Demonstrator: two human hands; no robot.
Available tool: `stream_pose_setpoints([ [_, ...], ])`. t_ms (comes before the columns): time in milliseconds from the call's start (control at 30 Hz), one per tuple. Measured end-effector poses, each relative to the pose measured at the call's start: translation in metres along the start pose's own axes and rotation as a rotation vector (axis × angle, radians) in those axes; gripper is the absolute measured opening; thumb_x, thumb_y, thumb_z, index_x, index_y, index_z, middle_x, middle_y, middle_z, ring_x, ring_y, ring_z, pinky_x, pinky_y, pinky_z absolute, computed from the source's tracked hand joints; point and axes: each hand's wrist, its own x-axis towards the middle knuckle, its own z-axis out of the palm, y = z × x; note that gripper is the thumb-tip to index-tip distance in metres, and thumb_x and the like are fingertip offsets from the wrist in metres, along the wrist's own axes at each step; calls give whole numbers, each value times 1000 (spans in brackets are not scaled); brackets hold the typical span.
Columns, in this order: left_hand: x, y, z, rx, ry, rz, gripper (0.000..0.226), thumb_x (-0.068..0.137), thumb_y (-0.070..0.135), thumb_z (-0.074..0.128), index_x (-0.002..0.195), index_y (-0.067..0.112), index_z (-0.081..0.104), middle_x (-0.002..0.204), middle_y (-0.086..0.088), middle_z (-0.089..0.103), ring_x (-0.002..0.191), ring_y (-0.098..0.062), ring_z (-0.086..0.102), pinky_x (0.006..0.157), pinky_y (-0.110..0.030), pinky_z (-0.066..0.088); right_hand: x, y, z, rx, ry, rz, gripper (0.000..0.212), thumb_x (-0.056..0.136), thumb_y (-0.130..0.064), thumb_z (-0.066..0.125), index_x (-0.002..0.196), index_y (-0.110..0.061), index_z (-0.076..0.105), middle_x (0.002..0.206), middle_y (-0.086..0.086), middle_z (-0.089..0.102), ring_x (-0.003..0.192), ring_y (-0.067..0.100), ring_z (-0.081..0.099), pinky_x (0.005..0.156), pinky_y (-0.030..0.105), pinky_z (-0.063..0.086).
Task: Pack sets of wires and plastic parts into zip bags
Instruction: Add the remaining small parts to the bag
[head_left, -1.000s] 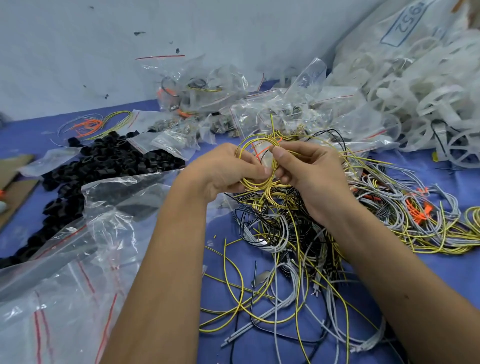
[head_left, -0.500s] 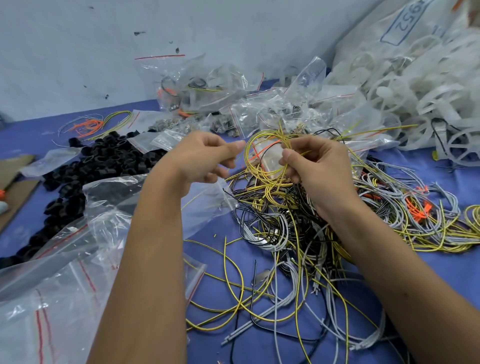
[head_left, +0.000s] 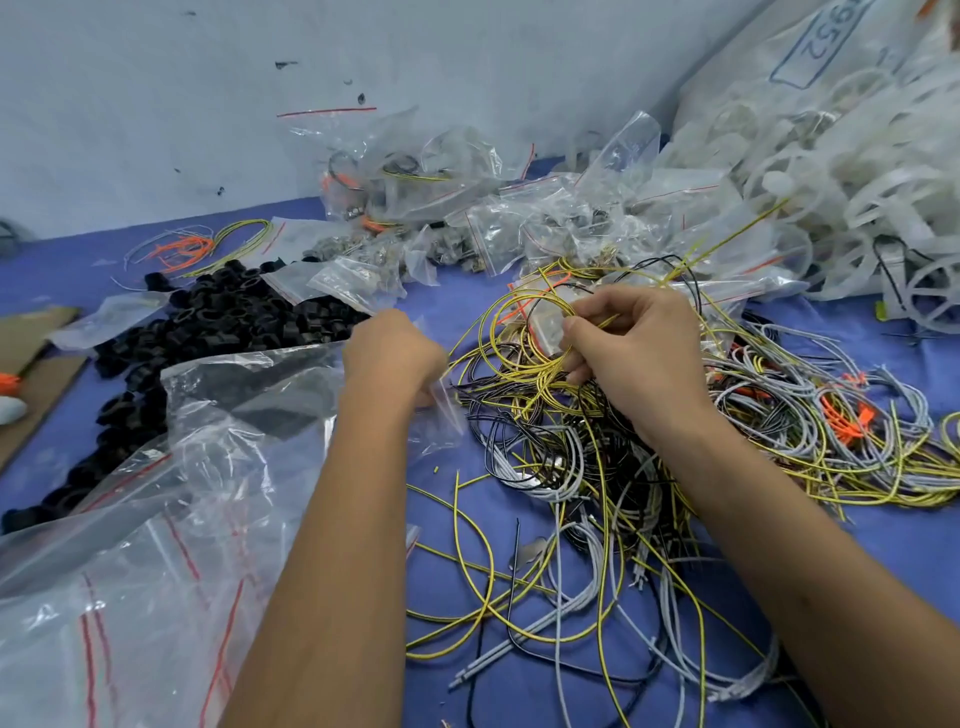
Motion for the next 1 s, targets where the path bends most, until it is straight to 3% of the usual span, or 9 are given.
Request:
stream_pose_setpoints([
  [100,6,-5,-10,-139,-69,-10,8,83,5,70,85,0,65,91,-21,70,89,-32,74,70,-31,56,-1,0,0,-11,29,18,25,80,-7,66,71,-29,74,57,7,70,49,26,71,56,49,63],
  [200,0,-2,-20,-519,-294,9,11,85,-2,79,79,-3,69,69,-13,68,46,-11,64,52,-27,61,-1,-7,1,152,-24,63,25,82,4,69,71,-18,75,60,7,70,48,19,67,49,32,56],
  [300,-10,8,-23,-623,-429,107,20,82,4,83,73,8,66,58,-1,66,46,-5,59,50,-20,56,-3,-20,0,804,-204,210,10,83,0,69,93,-2,68,68,6,69,48,6,55,44,13,43],
  [367,-18,18,-22,-621,-519,168,19,82,4,82,75,9,66,65,-2,67,57,-10,61,53,-19,55,-5,-22,-1,882,-289,189,6,87,-5,65,89,-7,70,70,4,69,52,7,57,47,14,45],
  [533,-31,28,-21,-631,-625,243,45,60,8,80,98,-9,64,83,-19,65,76,-26,65,76,-37,59,-15,-18,12,364,-320,-26,18,91,7,67,84,-9,72,78,15,71,64,22,69,61,30,58],
  [633,-26,22,-29,-680,-597,240,24,69,-6,81,86,3,65,75,-15,66,64,-21,66,57,-22,55,-13,-16,13,305,-264,-2,14,88,2,72,84,-11,72,79,20,72,72,30,73,73,46,63],
  [733,-21,15,-37,-785,-541,219,18,86,-12,69,80,5,67,71,-9,70,59,-14,68,57,-21,58,-11,-14,11,124,-206,-2,12,88,2,73,81,-7,72,80,19,75,74,34,74,79,55,62],
  [867,-23,16,-53,-778,-450,266,25,83,-9,74,69,10,70,68,-8,69,55,-11,64,56,-22,57,-10,-7,11,-175,-244,-61,18,88,-5,74,74,-16,75,70,4,76,57,19,69,61,36,57],
  [1000,-27,17,-64,-639,-360,296,20,80,-9,77,71,5,66,62,-10,67,49,-12,63,50,-19,54,-13,-7,14,-486,-143,-229,7,83,-9,75,81,-13,80,65,-5,68,61,13,60,65,12,42],
])
